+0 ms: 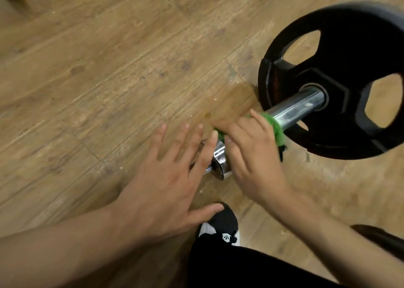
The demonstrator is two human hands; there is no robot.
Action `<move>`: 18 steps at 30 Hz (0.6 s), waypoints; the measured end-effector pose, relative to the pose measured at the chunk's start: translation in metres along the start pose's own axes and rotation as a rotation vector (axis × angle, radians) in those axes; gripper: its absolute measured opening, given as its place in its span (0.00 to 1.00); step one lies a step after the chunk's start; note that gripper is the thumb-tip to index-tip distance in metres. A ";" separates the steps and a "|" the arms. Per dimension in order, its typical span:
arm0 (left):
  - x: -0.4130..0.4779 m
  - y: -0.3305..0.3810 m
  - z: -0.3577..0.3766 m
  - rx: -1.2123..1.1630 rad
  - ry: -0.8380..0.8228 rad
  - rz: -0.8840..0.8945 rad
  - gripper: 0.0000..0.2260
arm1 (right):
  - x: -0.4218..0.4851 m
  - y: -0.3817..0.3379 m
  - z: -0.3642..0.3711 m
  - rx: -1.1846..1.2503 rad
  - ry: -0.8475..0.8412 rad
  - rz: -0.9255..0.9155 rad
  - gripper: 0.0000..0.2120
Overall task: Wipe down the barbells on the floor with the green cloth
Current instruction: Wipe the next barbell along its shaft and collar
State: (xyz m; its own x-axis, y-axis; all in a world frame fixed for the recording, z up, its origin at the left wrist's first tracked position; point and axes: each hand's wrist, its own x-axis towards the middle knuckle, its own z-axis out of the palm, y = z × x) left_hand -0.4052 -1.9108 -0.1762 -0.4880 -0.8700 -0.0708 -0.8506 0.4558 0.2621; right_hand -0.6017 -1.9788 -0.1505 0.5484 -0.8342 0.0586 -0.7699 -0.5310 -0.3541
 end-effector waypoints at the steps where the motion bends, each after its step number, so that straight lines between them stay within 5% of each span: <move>1: 0.000 0.001 0.000 0.001 0.000 0.006 0.45 | -0.001 0.009 -0.005 -0.012 -0.024 -0.044 0.18; 5: -0.002 0.002 0.002 0.004 0.005 0.011 0.45 | 0.013 0.093 -0.041 -0.137 0.087 0.235 0.18; 7: -0.001 0.002 0.002 -0.004 0.014 0.013 0.45 | 0.010 0.072 -0.031 -0.160 0.179 0.332 0.18; 12: -0.002 -0.002 0.003 0.006 0.001 0.013 0.46 | -0.014 0.028 -0.009 -0.033 -0.016 -0.105 0.20; 15: 0.001 -0.006 0.003 0.023 0.003 0.009 0.47 | 0.007 0.094 -0.035 -0.092 0.104 0.212 0.21; 18: 0.003 -0.010 0.002 0.026 0.013 0.004 0.47 | 0.006 0.065 -0.015 -0.072 0.270 0.368 0.21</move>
State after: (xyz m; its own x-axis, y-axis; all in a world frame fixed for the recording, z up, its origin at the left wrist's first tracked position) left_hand -0.3988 -1.9175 -0.1813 -0.4890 -0.8704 -0.0572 -0.8535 0.4639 0.2372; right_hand -0.6530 -2.0207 -0.1594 0.1375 -0.9730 0.1853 -0.9232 -0.1937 -0.3319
